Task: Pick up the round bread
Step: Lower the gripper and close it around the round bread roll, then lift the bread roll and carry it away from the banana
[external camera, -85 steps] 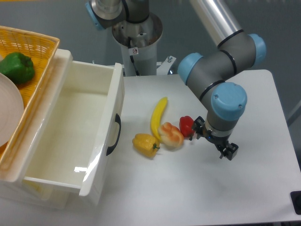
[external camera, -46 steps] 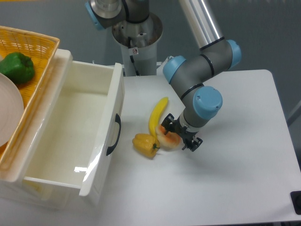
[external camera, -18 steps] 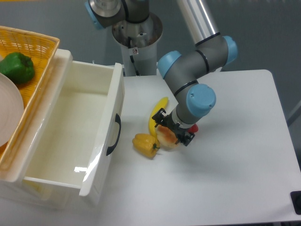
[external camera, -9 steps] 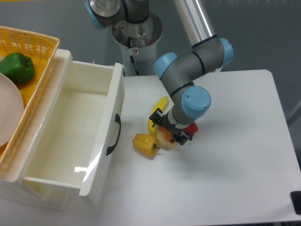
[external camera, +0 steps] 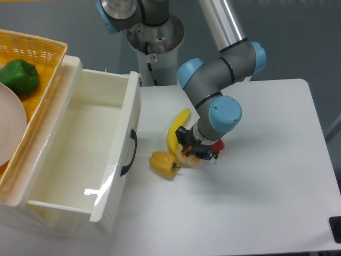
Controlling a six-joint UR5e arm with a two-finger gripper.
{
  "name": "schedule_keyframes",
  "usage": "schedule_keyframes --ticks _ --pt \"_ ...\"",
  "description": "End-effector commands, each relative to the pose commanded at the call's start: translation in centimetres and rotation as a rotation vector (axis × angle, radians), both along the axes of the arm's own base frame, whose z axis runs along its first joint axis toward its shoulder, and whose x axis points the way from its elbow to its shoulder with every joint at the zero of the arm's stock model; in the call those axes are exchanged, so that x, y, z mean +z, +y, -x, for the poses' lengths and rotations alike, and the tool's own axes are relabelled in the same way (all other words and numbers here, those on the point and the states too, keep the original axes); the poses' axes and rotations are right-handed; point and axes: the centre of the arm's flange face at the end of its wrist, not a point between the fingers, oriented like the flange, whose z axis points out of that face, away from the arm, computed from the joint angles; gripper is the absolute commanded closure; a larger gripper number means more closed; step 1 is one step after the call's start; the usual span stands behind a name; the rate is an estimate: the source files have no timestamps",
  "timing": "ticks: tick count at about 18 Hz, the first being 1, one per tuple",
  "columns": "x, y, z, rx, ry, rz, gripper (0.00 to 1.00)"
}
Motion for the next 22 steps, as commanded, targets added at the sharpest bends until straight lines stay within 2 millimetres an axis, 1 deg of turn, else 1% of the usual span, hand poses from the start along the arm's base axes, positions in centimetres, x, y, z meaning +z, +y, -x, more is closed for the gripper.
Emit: schedule_keyframes --ticks 6,9,10,11,13,17,20,22 --pt "0.2 -0.3 0.5 0.020 0.005 0.000 1.00" --pt "0.4 -0.9 1.3 0.032 0.010 -0.002 1.00" --pt "1.1 -1.1 1.8 0.039 0.020 -0.009 1.00" --pt "2.2 -1.0 2.4 0.044 0.033 -0.016 1.00" --pt "3.7 -0.7 3.1 0.045 0.030 -0.016 1.00" --pt "7.6 0.0 6.1 0.061 0.061 -0.035 1.00" --pt "10.7 0.4 8.9 0.070 0.113 -0.066 1.00" --pt "12.1 0.0 10.5 0.078 0.137 -0.072 1.00"
